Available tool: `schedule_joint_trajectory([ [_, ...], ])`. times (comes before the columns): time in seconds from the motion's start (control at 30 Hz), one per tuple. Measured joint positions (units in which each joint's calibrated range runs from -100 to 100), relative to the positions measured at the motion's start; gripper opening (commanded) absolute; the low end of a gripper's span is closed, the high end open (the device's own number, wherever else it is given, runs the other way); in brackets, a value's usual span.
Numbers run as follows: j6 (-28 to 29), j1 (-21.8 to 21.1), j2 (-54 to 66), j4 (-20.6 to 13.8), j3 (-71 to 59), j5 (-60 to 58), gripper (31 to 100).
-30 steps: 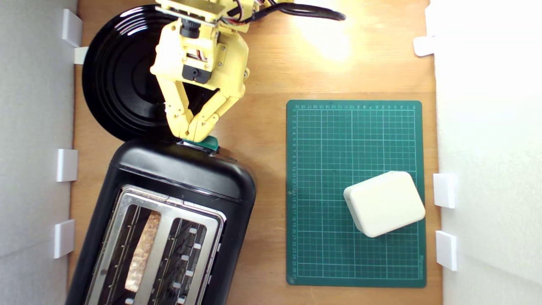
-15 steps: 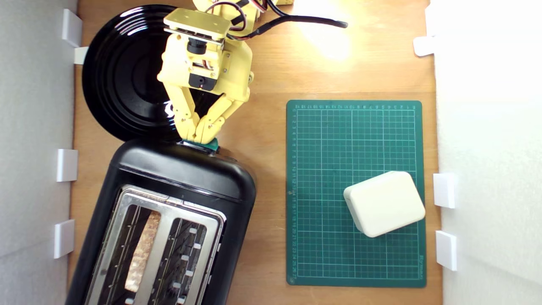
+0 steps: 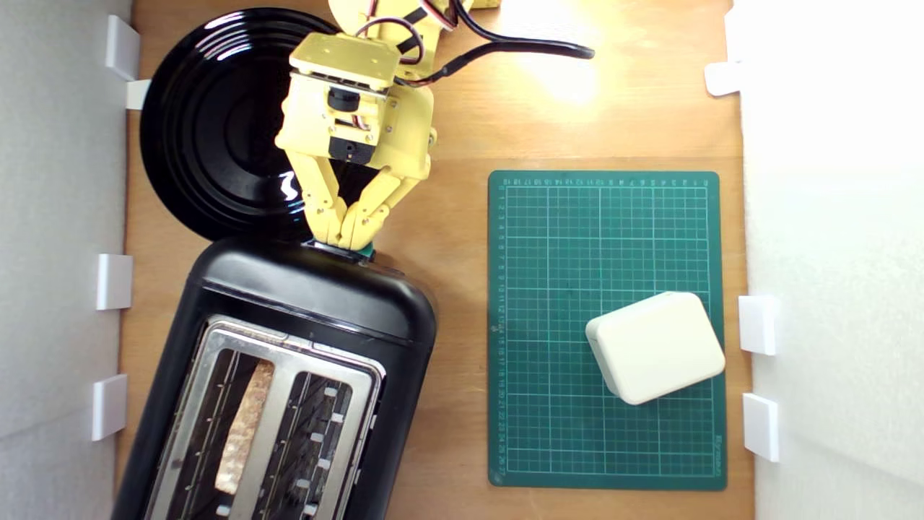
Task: Start toaster
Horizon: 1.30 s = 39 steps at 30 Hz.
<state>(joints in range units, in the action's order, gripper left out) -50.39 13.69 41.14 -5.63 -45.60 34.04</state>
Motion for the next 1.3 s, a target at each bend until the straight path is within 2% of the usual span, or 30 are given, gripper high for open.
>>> schedule_joint_trajectory([
  [0.77, 3.9, 0.3, -1.3, 0.0, -3.8, -0.1, 31.3],
  [1.3, 3.9, 1.8, -4.4, 1.1, -3.8, -0.1, 31.3],
])
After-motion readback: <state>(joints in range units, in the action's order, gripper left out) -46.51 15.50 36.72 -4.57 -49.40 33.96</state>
